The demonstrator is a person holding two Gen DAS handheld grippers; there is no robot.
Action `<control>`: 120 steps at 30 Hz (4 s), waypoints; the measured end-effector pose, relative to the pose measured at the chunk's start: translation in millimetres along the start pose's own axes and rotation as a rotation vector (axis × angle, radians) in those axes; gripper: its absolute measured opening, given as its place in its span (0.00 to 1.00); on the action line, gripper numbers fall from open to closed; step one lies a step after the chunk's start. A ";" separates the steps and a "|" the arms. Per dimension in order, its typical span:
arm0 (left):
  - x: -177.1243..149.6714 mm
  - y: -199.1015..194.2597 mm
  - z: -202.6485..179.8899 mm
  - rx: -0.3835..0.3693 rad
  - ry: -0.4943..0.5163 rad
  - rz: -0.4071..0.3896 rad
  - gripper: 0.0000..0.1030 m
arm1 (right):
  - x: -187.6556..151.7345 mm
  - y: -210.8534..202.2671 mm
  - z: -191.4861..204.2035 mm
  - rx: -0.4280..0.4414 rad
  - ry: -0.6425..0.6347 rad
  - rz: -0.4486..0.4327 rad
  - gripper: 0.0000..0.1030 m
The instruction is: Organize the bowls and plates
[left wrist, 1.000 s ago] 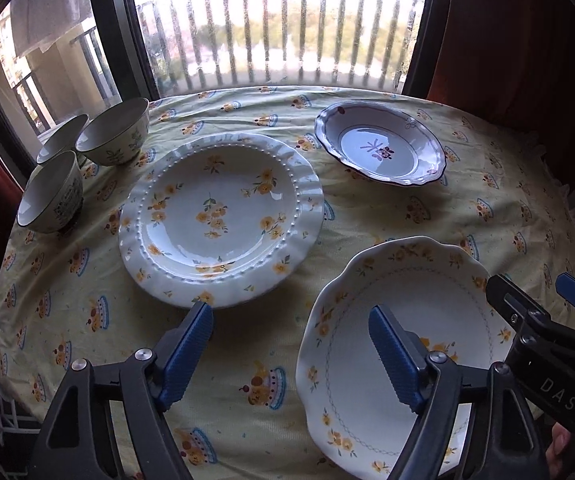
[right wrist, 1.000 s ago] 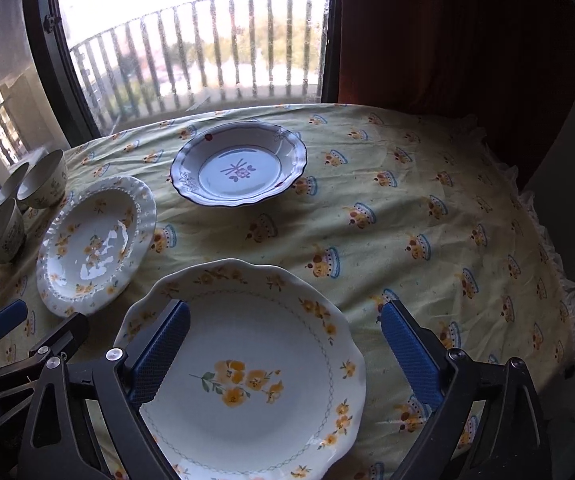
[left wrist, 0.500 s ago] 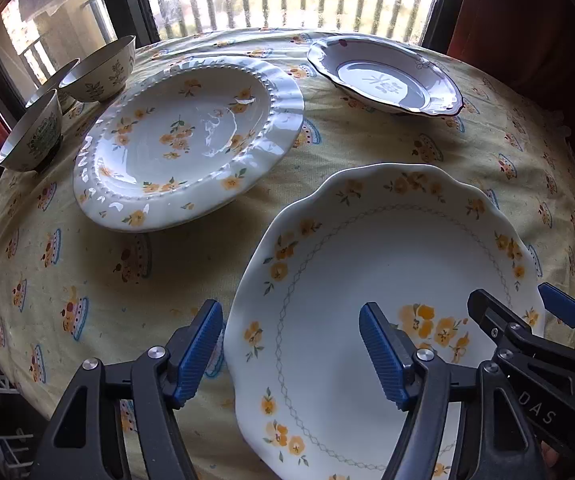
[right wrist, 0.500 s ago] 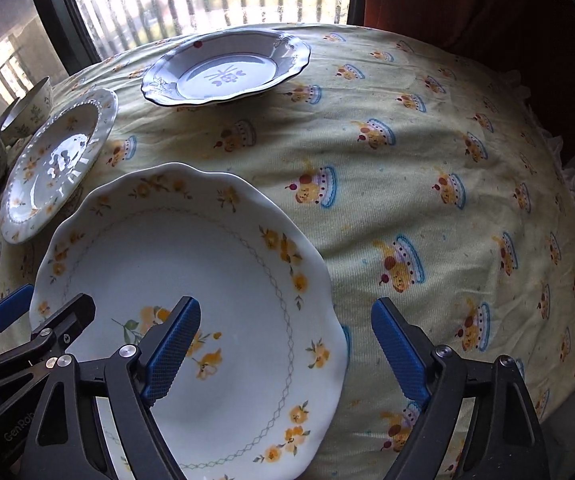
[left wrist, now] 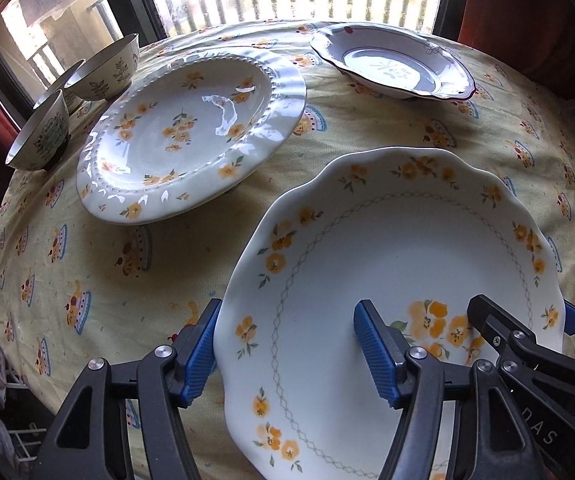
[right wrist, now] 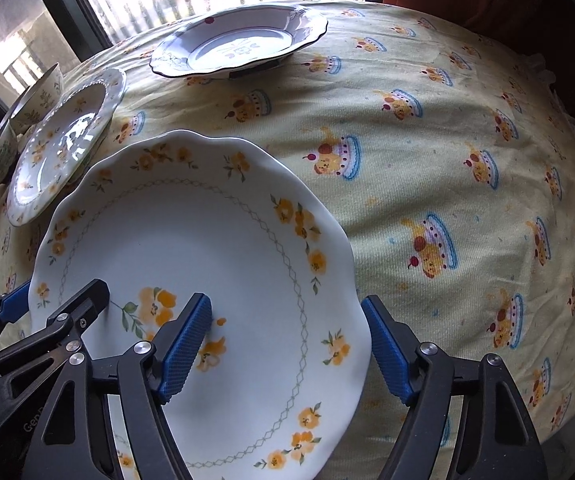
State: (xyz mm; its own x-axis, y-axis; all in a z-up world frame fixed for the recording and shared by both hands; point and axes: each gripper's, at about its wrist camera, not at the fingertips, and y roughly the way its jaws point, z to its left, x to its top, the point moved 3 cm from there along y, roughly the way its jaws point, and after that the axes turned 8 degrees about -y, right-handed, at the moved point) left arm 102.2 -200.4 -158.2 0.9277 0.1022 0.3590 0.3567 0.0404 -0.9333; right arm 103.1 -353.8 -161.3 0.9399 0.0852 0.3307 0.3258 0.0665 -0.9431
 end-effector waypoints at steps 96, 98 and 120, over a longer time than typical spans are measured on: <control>89.1 -33.3 305.4 -0.106 0.045 -0.014 0.86 | 74.0 -31.5 314.0 -0.099 0.100 -0.023 0.74; 92.8 -35.9 294.8 -0.121 0.056 -0.025 0.86 | 76.6 -38.3 304.0 -0.118 0.103 -0.040 0.74; 125.2 -35.9 173.2 -0.075 -0.036 -0.025 0.87 | 126.0 -51.8 172.0 -0.015 0.091 -0.144 0.86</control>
State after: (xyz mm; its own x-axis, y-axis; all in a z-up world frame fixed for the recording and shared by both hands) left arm 186.5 -16.9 -79.5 0.9143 0.1382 0.3807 0.3882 -0.0313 -0.9210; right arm 187.1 -175.5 -64.8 0.8885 -0.0144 0.4587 0.4587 0.0562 -0.8868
